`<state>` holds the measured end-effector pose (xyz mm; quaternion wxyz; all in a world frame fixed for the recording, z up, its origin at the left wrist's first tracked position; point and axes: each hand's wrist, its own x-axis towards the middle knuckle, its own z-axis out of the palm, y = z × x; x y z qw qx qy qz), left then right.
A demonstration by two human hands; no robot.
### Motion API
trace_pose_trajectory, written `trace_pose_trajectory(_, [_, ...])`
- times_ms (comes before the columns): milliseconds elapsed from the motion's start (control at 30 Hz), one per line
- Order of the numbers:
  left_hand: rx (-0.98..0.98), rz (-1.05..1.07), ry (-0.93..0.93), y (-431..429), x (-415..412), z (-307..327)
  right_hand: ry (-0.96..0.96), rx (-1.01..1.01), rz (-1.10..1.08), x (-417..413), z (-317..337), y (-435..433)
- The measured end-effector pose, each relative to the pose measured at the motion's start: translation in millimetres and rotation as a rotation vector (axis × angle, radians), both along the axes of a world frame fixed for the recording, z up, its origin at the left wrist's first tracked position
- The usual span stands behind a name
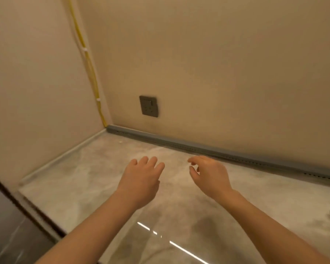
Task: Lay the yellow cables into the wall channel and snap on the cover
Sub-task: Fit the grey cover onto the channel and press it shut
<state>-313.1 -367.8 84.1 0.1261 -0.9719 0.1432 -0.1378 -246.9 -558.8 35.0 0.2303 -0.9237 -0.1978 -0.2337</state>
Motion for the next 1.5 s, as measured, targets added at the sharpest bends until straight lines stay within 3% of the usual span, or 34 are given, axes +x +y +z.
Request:
trace_pose_trajectory(333, [-0.15,0.073,0.056,169.7,-31.4,3.2,0.145,0.08,-0.004,-19.1,6.8,197.8])
trace_pose_trajectory(600, [-0.185,0.146,0.186,261.9,16.9,-34.7,0.281,0.059,-0.005,48.7,-14.5,282.2])
trace_pose_trajectory(900, [-0.009,0.188,0.295,339.9,174.2,-44.5,0.337,0.07,0.001,178.7,-36.7,349.2])
trace_pose_trajectory(1233, [0.234,-0.012,-0.055,372.8,330.9,-13.1,0.256,-0.046,-0.095,280.2,-38.9,385.7])
trace_pose_trajectory(1367, [0.435,-0.201,0.036,362.2,376.0,-32.1,0.229,-0.176,-0.149,298.1,-46.0,399.8])
trace_pose_trajectory(1500, [0.508,-0.153,0.141,356.7,407.2,-40.7,0.21,-0.281,-0.209,310.2,-55.8,405.0])
